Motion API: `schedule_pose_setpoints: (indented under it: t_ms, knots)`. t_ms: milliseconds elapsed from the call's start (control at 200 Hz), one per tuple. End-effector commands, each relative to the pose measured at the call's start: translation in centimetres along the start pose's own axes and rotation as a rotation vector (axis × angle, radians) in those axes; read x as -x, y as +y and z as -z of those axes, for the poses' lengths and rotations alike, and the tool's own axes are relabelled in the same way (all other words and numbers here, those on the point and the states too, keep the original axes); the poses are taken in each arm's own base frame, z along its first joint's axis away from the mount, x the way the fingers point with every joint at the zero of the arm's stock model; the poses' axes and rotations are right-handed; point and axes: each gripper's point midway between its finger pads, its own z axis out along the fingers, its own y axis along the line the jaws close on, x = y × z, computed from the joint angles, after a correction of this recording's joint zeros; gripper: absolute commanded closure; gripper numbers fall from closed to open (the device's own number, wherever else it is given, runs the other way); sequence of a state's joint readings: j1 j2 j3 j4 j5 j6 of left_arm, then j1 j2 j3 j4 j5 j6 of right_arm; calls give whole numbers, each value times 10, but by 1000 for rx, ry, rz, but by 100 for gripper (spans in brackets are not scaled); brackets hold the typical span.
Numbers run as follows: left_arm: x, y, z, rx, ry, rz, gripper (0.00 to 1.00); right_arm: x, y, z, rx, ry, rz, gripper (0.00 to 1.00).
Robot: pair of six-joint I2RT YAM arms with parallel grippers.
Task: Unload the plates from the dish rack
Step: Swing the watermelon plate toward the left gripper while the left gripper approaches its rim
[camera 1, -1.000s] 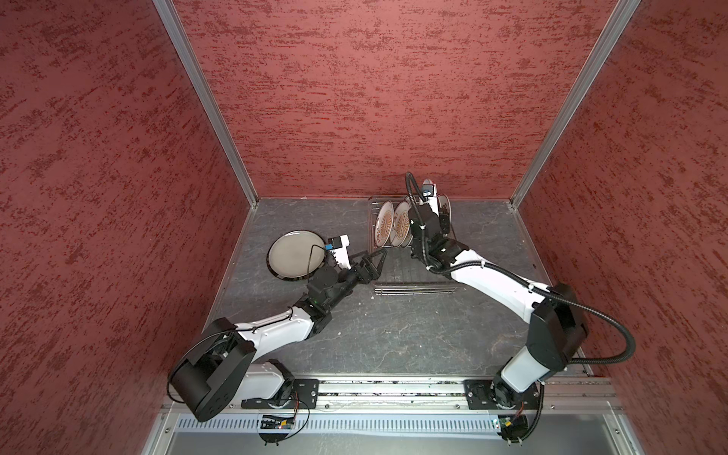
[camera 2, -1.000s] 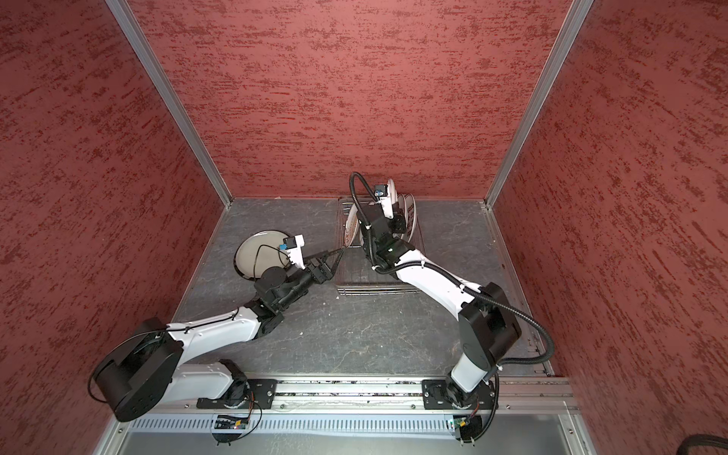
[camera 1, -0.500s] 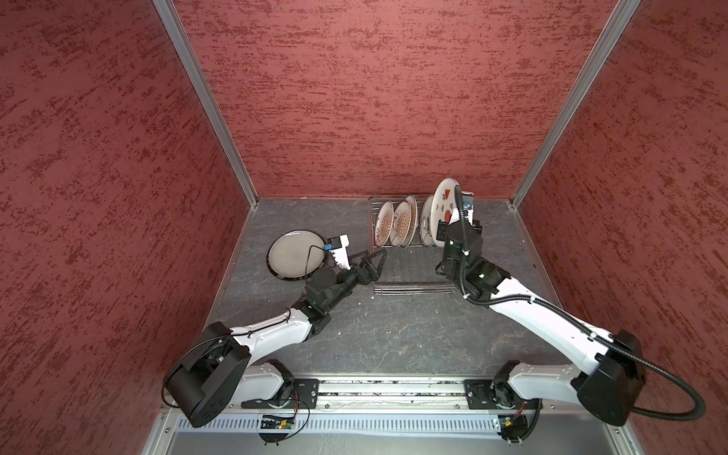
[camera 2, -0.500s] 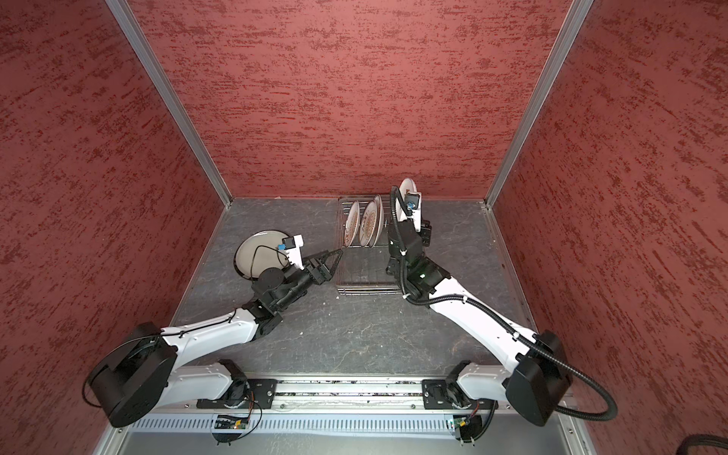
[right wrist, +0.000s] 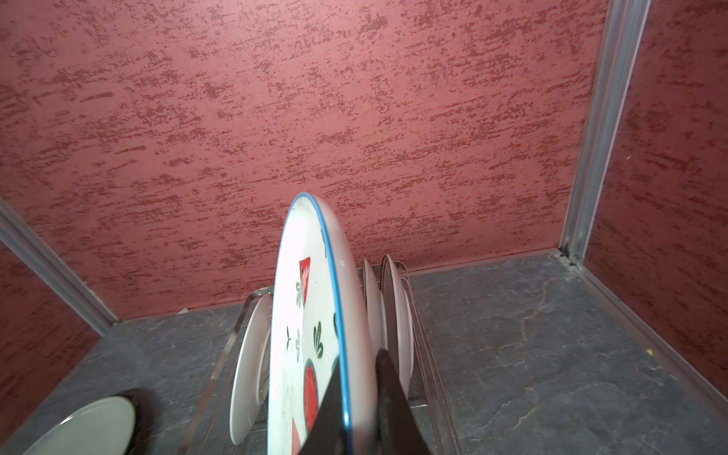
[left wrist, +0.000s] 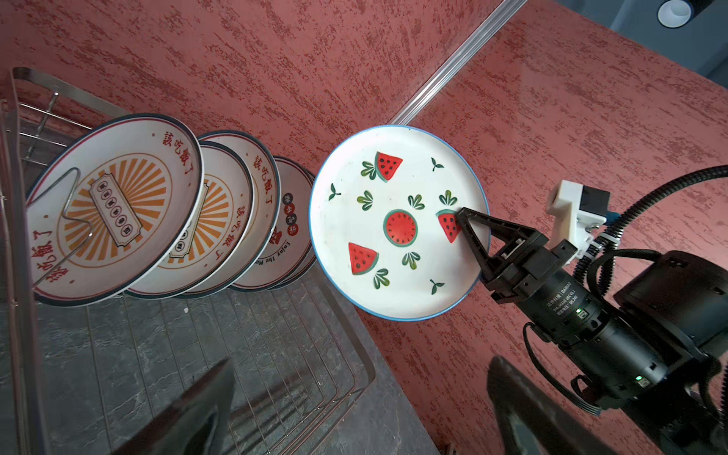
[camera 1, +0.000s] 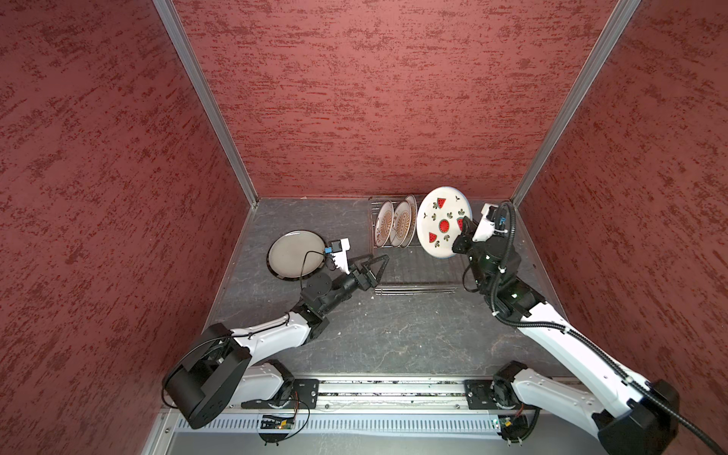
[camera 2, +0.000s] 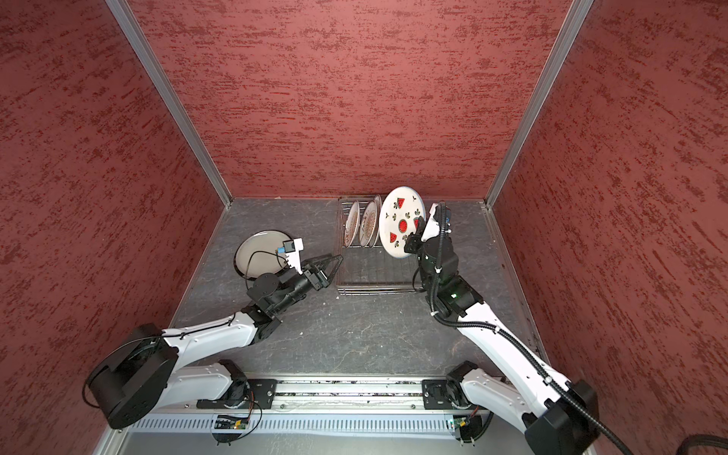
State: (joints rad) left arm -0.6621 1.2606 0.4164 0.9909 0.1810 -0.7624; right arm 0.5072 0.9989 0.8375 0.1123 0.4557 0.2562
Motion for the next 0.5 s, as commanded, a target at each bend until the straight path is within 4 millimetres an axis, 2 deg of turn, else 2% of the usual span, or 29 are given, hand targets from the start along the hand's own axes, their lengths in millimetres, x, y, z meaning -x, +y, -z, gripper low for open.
schedule_pose_setpoints:
  t_ms: [0, 210, 341, 496]
  knots:
    - [-4, -7, 2, -52, 20, -25, 1, 37, 28, 10, 218, -83, -181, 100]
    - [1, 8, 11, -39, 63, 30, 1, 13, 42, 15, 436, -8, -332, 100]
    - [4, 22, 21, -11, 60, 45, 1, -3, 44, 19, 482, 26, -392, 100]
    - [-2, 26, 20, 38, 107, 13, 1, -17, 47, 26, 543, 40, -459, 100]
